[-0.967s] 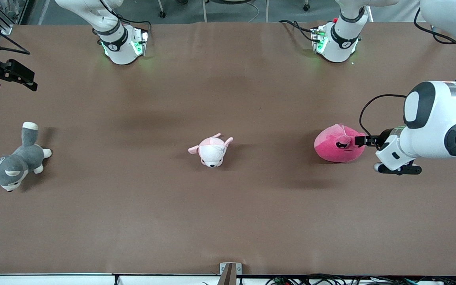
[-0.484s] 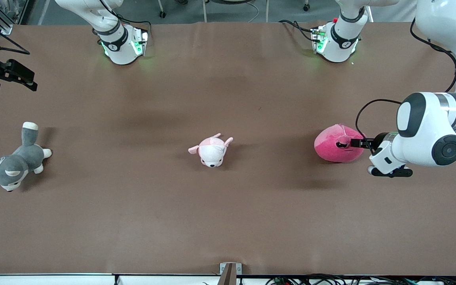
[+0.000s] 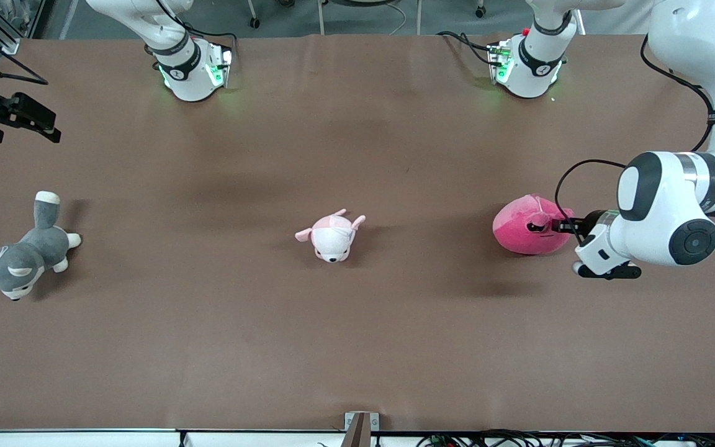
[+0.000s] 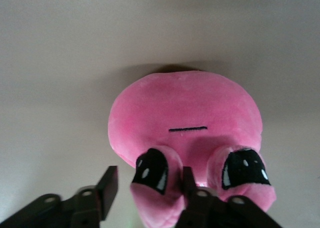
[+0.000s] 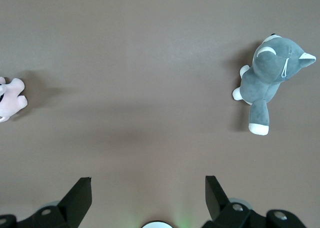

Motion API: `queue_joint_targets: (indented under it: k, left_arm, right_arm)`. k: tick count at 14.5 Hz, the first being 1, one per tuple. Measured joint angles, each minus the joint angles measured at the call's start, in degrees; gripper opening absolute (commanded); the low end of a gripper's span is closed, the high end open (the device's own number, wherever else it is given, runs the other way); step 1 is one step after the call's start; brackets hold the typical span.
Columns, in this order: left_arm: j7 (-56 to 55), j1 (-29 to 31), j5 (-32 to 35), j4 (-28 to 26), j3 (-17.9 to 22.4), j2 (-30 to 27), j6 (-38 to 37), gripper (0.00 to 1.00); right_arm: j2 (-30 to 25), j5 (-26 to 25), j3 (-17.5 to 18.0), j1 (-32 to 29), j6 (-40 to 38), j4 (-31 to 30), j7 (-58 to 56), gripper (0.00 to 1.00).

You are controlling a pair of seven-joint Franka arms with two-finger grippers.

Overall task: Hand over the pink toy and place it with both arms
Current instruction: 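Close the left gripper on the hot-pink plush toy, then carry the pink toy toward the middle while the right gripper approaches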

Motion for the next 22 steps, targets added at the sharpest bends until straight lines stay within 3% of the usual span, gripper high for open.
queue_joint_targets:
  k: [4, 7, 12, 17, 22]
  left_arm:
    - [0.0, -0.2, -0.1, -0.2, -0.2, 0.0, 0.0, 0.29]
    - [0.0, -0.2, -0.2, -0.2, -0.2, 0.0, 0.0, 0.01]
    - [0.0, -0.2, -2.4, 1.3, -0.4, -1.7, -0.9, 0.0]
    - [-4.4, -0.2, -7.1, 10.9, -1.7, -3.9, -10.4, 0.0]
    - [-21.3, -0.6, -7.7, 17.7, -12.8, -5.0, -14.1, 0.0]
  right_arm:
    - [0.0, 0.0, 0.0, 0.0, 0.0, 0.0, 0.0, 1.0]
    - [0.0, 0.1, 0.0, 0.0, 0.0, 0.0, 0.0, 1.0]
    - [-0.1, 0.1, 0.0, 0.0, 0.0, 0.2, 0.0, 1.0]
    - [0.7, 0.0, -0.4, -0.4, 0.4, 0.4, 0.2, 1.0]
    - [8.8, 0.0, -0.7, -2.4, 3.1, 0.6, 0.1, 1.0]
